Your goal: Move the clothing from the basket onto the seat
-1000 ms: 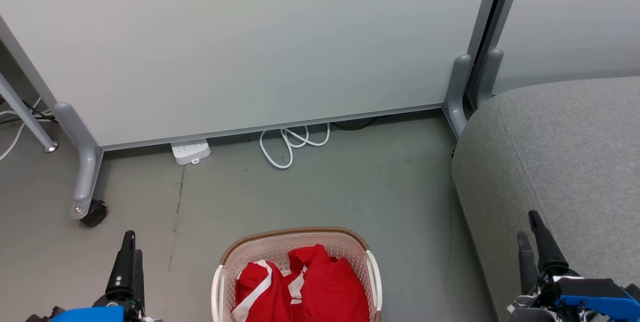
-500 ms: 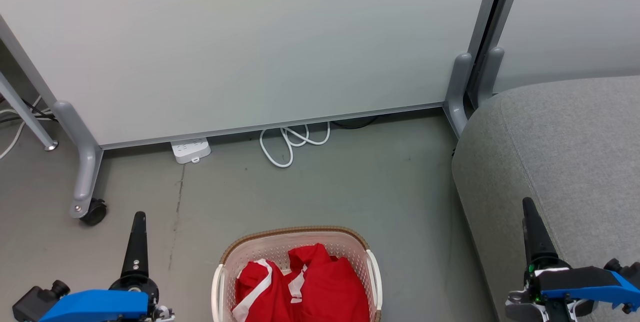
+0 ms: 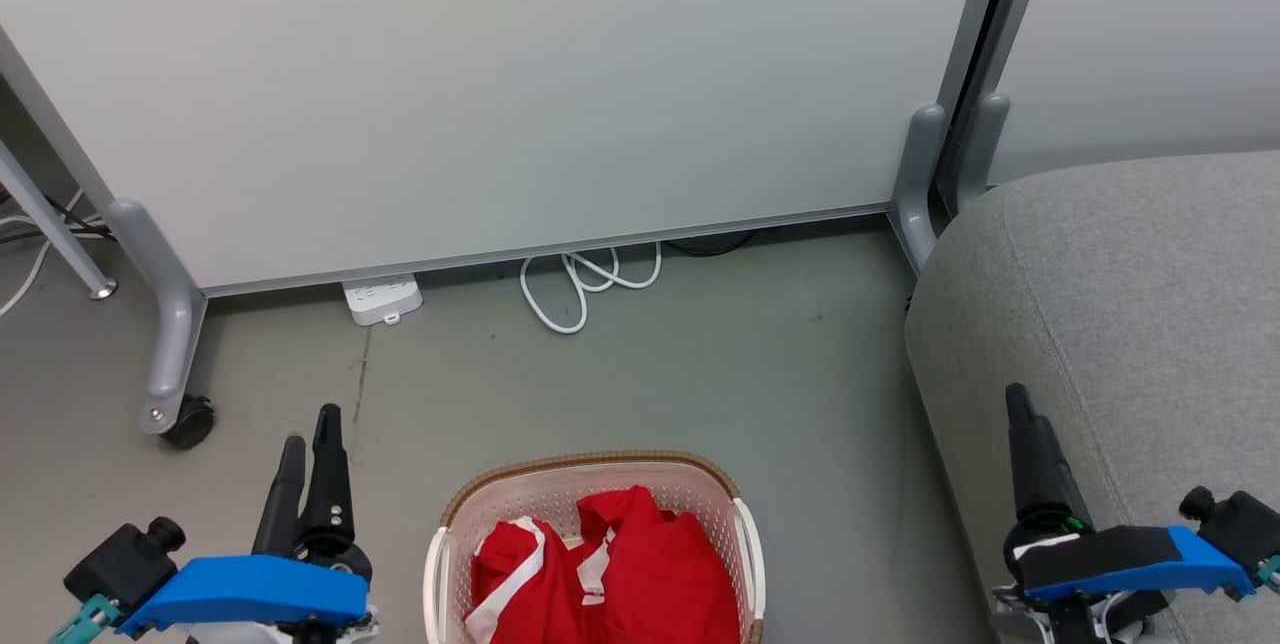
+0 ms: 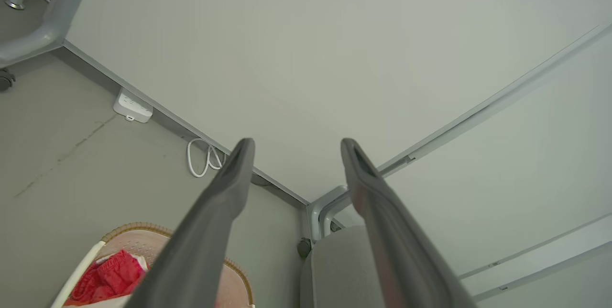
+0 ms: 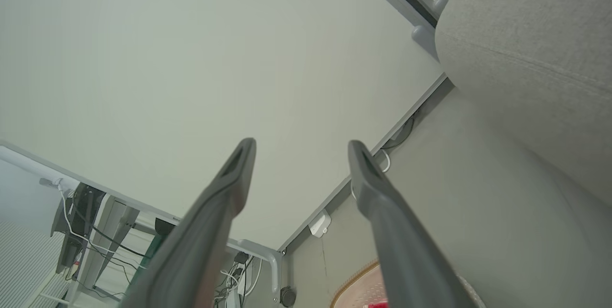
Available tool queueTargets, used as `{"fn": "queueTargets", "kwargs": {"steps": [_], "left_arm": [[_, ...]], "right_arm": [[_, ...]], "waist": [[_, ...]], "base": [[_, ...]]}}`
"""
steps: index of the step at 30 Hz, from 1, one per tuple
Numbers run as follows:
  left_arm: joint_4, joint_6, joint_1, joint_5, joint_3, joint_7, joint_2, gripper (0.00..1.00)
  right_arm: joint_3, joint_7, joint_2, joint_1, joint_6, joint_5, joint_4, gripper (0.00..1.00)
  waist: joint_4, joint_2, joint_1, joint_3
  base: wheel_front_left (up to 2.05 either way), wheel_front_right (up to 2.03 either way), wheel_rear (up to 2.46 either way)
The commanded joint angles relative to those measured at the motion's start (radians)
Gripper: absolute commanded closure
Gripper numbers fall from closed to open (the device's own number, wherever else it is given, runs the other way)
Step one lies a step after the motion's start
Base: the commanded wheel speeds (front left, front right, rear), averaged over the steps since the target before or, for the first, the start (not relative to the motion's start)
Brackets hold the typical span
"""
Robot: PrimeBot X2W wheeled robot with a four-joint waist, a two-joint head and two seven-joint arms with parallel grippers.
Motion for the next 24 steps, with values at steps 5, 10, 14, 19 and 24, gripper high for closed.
{"fn": "queueTargets", "kwargs": {"steps": [5, 10, 14, 19, 24], "left_arm": [[-0.012, 0.009, -0.03, 0.105, -0.026, -0.024, 0.011, 0.0], [-0.008, 0.014, -0.034, 0.176, -0.041, -0.041, 0.012, 0.0], [-0.005, 0.018, -0.036, 0.227, -0.051, -0.053, 0.012, 0.0], [-0.003, 0.023, -0.039, 0.285, -0.061, -0.068, 0.013, 0.0], [0.002, 0.027, -0.041, 0.357, -0.071, -0.085, 0.013, 0.0]], "right_arm": [[0.021, -0.024, -0.003, -0.029, 0.0, -0.106, 0.0, 0.0], [0.033, -0.041, -0.004, -0.033, 0.0, -0.175, 0.011, 0.0], [0.041, -0.053, -0.004, -0.035, 0.0, -0.223, 0.012, 0.0], [0.052, -0.068, -0.004, -0.036, 0.0, -0.28, 0.014, 0.0], [0.057, -0.084, -0.004, -0.038, 0.0, -0.35, 0.022, 0.0]], "waist": [[0.001, 0.0, 0.0, 0.001], [0.002, 0.0, 0.0, 0.002], [0.003, 0.0, 0.0, 0.002], [0.004, 0.0, 0.0, 0.003], [0.004, 0.0, 0.0, 0.004]], "base": [[0.0, 0.0, 0.0], [0.0, 0.0, 0.0], [0.0, 0.0, 0.0], [0.0, 0.0, 0.0], [0.0, 0.0, 0.0]]}}
